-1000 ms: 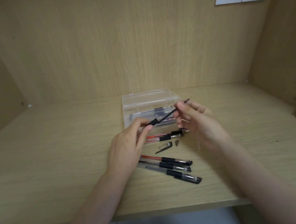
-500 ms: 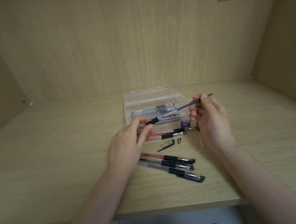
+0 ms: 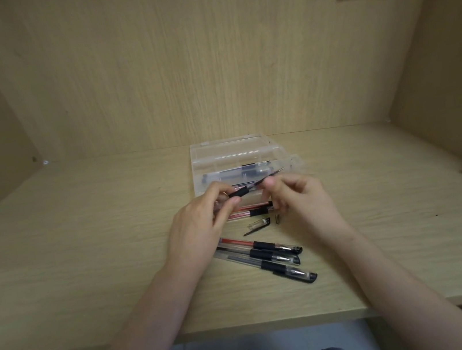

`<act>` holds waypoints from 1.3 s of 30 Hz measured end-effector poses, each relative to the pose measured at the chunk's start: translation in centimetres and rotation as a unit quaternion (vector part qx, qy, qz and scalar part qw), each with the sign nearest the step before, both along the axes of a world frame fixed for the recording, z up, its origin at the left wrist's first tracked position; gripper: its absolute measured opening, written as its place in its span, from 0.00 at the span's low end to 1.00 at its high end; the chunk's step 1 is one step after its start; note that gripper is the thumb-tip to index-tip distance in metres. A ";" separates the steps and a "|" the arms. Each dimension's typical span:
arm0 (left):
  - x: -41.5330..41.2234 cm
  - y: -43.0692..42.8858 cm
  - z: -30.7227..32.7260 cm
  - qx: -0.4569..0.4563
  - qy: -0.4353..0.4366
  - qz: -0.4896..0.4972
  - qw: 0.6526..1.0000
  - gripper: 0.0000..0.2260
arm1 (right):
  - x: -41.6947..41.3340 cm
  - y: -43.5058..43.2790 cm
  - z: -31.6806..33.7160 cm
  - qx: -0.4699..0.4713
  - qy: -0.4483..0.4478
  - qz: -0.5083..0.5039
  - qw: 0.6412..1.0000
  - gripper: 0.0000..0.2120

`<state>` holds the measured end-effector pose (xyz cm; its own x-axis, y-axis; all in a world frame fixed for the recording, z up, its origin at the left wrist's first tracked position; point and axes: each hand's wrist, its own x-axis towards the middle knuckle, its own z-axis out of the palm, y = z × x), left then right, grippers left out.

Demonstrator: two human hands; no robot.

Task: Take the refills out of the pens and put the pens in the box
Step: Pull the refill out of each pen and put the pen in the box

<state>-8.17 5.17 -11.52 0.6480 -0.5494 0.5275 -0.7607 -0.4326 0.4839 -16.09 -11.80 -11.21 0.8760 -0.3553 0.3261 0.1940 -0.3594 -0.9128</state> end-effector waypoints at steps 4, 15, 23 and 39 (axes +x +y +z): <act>0.2 0.1 -0.2 -0.013 0.007 -0.002 1.000 0.08 | -0.5 -0.8 0.3 0.011 -0.007 -0.059 0.998 0.11; -0.2 0.0 0.1 0.001 0.005 -0.019 1.000 0.07 | -1.6 -2.6 -0.5 -0.336 0.106 0.037 0.935 0.08; 0.0 0.0 -0.1 0.011 0.006 -0.018 1.000 0.07 | -1.5 -2.1 -0.6 -0.328 0.099 0.024 0.939 0.06; 0.1 0.0 -0.2 0.019 0.019 -0.023 0.999 0.08 | -0.7 -1.1 1.4 0.139 -0.057 -0.012 0.989 0.05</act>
<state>-8.09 5.14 -11.73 0.6406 -0.5981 0.4815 -0.7617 -0.4159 0.4968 -16.83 -12.87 -9.81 0.8293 -0.4657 0.3089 0.2954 -0.1040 -0.9497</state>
